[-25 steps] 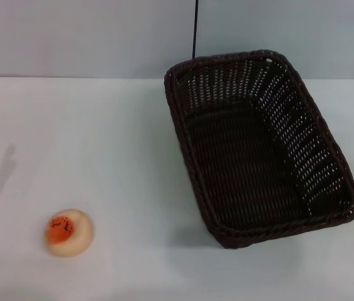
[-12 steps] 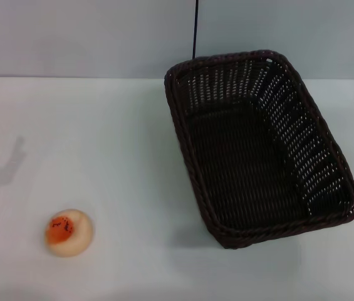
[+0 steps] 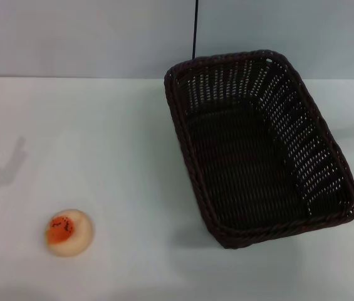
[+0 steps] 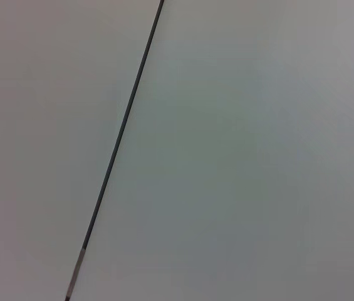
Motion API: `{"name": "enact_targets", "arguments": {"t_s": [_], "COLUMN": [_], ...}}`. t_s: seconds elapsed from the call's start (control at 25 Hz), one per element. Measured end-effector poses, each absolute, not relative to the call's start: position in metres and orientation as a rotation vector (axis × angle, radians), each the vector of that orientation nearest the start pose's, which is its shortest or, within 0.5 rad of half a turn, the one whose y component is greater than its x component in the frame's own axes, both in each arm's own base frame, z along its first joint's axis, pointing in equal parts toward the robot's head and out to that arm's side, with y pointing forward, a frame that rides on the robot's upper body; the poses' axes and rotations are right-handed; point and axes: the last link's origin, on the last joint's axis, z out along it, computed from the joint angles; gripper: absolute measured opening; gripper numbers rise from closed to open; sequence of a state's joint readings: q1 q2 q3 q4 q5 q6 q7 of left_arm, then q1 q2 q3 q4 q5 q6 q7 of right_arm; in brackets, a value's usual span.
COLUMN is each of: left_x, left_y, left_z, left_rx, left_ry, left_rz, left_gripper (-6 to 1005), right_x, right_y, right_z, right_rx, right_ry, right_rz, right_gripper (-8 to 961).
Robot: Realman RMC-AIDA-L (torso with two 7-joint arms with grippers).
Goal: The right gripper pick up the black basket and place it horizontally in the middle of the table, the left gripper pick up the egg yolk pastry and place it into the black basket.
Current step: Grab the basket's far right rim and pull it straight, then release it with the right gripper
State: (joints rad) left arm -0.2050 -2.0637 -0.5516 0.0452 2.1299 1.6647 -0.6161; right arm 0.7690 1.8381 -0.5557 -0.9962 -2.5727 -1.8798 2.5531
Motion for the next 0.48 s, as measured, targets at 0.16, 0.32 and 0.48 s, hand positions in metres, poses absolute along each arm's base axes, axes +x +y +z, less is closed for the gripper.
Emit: {"name": "enact_targets", "arguments": {"t_s": [0.16, 0.32, 0.48], "left_x": [-0.368, -0.369, -0.372], "left_y": [0.217, 0.215, 0.215], "left_z": [0.03, 0.028, 0.026], "left_rx": [-1.515, -1.513, -1.512], "left_ry": [-0.648, -0.661, -0.678], "left_rz": [-1.052, -1.046, -1.027], "left_gripper": [824, 822, 821], "right_x": [0.238, 0.233, 0.228], "right_y": [0.393, 0.407, 0.417], "right_z": [0.118, 0.086, 0.057], "right_rx": [-2.31, -2.313, -2.331], "right_ry": [1.691, 1.668, 1.656], "right_rz": [-0.011, -0.028, -0.069], "right_gripper": [716, 713, 711]}}
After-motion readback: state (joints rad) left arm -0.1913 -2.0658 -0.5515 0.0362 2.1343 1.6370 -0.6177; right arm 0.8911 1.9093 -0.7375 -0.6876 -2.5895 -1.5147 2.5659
